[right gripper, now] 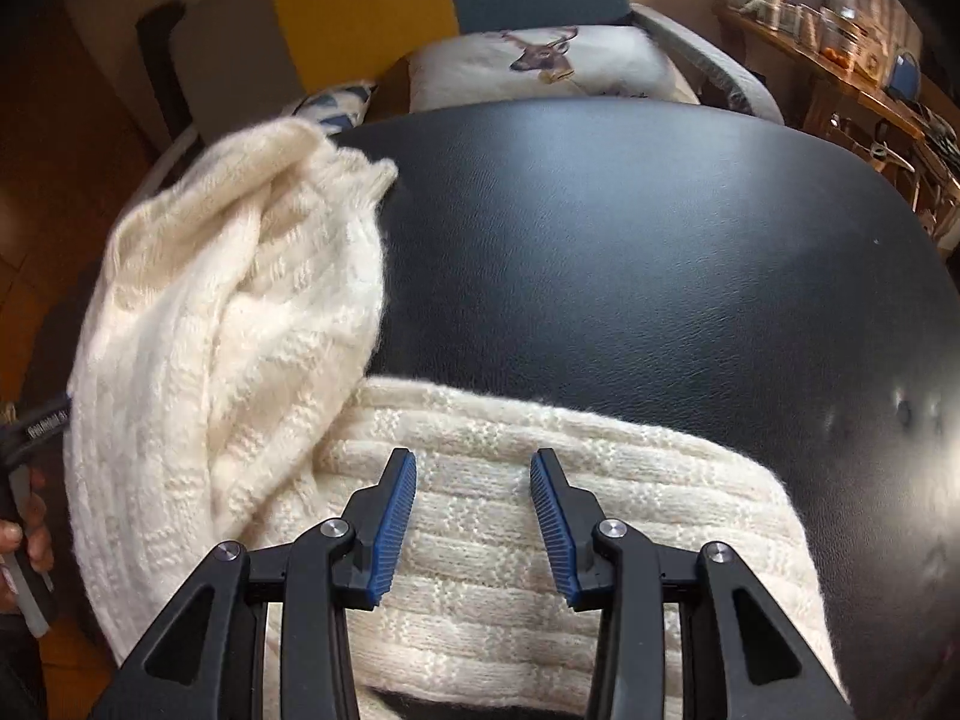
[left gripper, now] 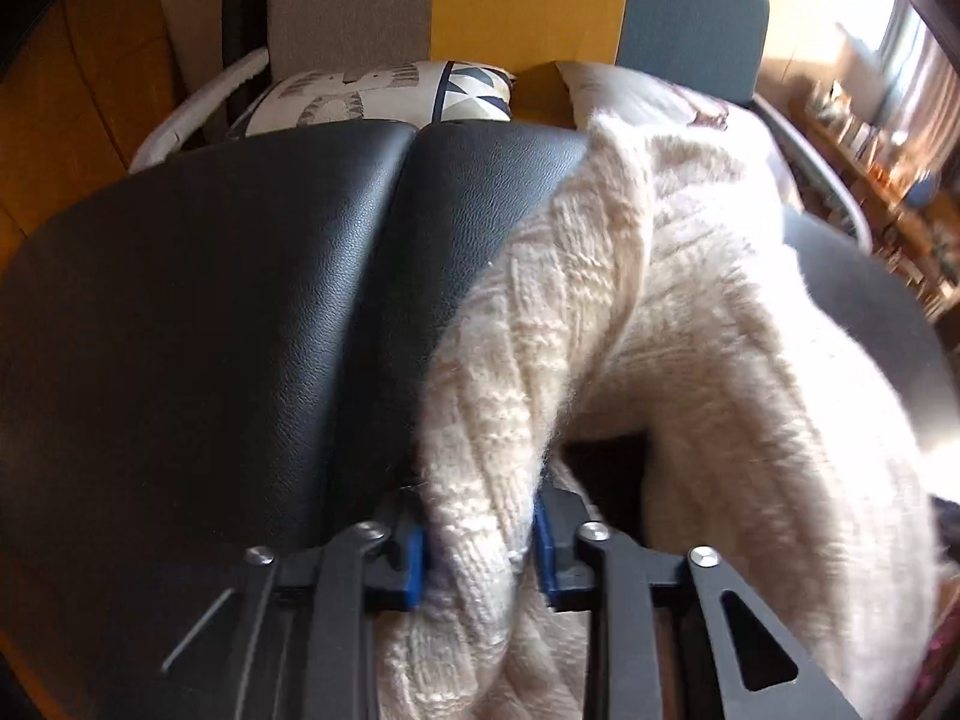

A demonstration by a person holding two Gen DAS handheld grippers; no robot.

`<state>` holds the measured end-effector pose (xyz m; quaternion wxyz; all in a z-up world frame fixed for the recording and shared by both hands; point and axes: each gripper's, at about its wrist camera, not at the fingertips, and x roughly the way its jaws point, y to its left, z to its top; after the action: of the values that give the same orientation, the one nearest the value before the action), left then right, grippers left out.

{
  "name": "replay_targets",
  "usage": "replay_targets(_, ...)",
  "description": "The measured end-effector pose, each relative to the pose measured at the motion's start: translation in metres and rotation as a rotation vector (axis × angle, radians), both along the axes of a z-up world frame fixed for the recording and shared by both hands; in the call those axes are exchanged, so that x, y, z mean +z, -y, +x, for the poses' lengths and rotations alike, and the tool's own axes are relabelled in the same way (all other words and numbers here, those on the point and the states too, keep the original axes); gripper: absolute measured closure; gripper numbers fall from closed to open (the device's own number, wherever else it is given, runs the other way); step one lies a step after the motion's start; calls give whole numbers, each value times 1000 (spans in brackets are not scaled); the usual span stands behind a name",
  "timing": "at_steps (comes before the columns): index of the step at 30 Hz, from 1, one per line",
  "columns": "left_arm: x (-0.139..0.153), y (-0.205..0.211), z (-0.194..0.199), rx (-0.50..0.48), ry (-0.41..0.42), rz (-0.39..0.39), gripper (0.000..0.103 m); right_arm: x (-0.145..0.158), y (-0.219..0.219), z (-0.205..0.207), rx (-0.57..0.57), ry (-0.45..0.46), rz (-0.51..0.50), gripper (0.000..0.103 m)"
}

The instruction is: Fold clothes

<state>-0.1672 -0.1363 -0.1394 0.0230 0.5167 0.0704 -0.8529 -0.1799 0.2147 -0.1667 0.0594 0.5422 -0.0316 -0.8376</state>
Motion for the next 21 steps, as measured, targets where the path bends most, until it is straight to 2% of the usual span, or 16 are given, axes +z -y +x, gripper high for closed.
replay_targets(3,6,12,7,17,-16,74,81,-8,19,4,116,-15,138,61)
replay_targets(5,12,17,10,15,-12,136,81,-8,16,5,108,-11,135,62)
replay_targets(6,16,20,11,17,-7,144,81,-7,9,5,88,-7,129,63)
replay_targets(10,27,27,27,-3,7,133,81,-6,-18,9,43,-20,136,63)
replay_targets(15,39,12,65,-111,-64,42,74,-4,-61,23,-34,-30,128,61)
replay_targets(19,31,6,92,-102,-43,8,74,-7,-91,32,-108,-27,82,59)
replay_targets(21,27,6,102,-89,-27,-10,66,-9,-101,34,-132,-22,35,58)
